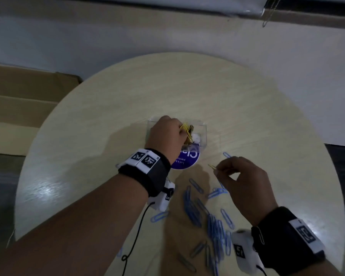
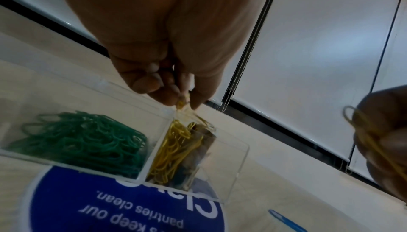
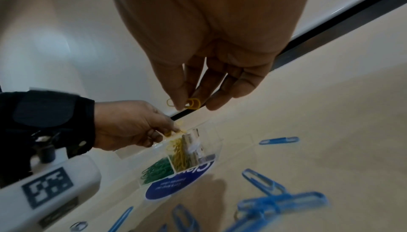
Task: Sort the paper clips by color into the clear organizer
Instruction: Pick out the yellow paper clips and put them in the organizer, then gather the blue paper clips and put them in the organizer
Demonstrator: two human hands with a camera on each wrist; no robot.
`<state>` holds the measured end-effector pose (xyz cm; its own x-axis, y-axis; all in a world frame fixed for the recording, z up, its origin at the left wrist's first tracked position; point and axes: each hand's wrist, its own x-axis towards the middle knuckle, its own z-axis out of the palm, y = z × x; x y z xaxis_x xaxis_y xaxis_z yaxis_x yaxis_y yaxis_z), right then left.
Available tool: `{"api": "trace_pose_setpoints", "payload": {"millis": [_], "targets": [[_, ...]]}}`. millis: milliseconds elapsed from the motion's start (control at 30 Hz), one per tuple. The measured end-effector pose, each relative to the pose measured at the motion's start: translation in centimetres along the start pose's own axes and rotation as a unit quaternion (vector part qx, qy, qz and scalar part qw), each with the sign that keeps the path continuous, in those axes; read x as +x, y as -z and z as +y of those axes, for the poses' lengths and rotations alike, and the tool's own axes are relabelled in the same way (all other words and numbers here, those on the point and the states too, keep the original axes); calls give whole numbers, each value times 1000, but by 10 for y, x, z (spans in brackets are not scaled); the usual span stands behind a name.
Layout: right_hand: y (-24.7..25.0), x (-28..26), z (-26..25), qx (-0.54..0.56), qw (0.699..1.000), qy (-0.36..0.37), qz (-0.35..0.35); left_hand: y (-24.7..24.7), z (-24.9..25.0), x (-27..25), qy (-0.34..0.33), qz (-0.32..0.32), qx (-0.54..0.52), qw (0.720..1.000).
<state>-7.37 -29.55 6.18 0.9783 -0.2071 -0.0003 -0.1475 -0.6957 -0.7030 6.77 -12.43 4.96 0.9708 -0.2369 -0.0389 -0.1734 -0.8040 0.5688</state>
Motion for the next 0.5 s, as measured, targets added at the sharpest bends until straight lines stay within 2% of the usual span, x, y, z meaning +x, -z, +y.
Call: {"api": "trace_pose_setpoints", "payload": {"millis": [100, 233, 333, 400, 500], "targets": [[-4, 21, -8, 30, 999, -26, 20, -3, 2, 4, 20, -15, -16, 1000], [-20, 60, -21, 55, 996, -53, 36, 10, -7, -5, 23, 54, -52, 997], [-40, 87, -32, 56, 997, -59, 13, 20, -20, -17, 51, 78, -79, 993], [-51, 98, -36, 38, 998, -52, -4, 24, -30, -25, 61, 80, -82, 991], [-56, 104, -33, -22, 1000, -11, 11, 28, -47, -33, 62, 86, -75, 992]]}}
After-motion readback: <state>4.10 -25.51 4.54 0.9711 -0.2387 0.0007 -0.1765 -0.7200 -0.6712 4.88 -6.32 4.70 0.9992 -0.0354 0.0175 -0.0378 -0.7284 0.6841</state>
